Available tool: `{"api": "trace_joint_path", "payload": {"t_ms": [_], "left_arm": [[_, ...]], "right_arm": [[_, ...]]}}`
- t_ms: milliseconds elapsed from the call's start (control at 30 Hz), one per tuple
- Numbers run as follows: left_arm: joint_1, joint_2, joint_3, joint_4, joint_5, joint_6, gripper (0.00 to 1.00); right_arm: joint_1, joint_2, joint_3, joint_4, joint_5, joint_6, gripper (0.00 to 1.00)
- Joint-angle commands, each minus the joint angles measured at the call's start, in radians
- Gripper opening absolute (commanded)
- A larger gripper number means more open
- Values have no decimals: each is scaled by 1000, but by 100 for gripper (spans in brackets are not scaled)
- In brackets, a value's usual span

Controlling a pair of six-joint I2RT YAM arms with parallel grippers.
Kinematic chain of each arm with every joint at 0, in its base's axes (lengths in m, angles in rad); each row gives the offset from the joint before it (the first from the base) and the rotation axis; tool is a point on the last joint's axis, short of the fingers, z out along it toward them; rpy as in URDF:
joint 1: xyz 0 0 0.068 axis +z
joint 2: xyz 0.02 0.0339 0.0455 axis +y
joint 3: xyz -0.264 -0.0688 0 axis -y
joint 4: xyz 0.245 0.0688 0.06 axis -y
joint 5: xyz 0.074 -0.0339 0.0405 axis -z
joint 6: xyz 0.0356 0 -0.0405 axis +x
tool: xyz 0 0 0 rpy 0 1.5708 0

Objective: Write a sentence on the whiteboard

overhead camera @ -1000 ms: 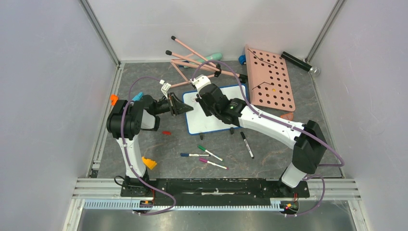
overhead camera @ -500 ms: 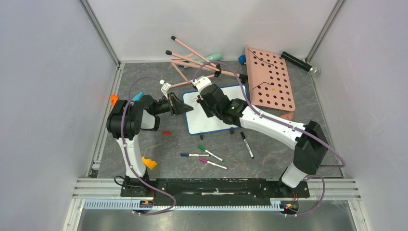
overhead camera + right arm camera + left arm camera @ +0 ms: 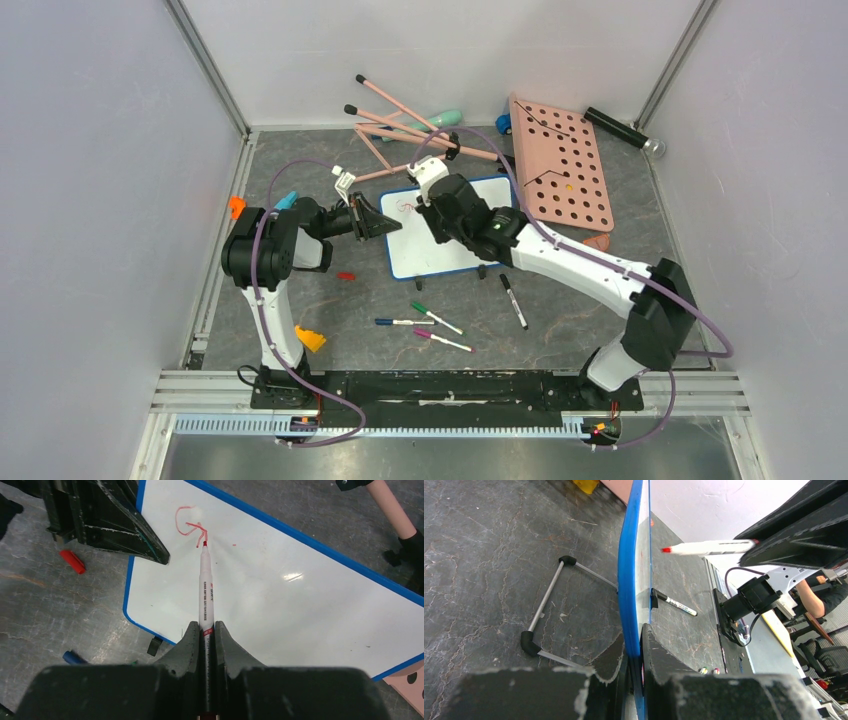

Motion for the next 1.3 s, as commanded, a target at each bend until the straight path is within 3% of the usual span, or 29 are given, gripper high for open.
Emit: {"api": "trace_joint_path", "payload": {"t_ms": [0, 1267], "left_arm": [[16, 15, 9, 67, -44, 97, 2], [17, 13, 5, 67, -46, 103, 2]], "right_arm": [[-14, -114, -41, 111, -56, -5, 0], [-44, 1, 30, 63, 63, -17, 0]]}}
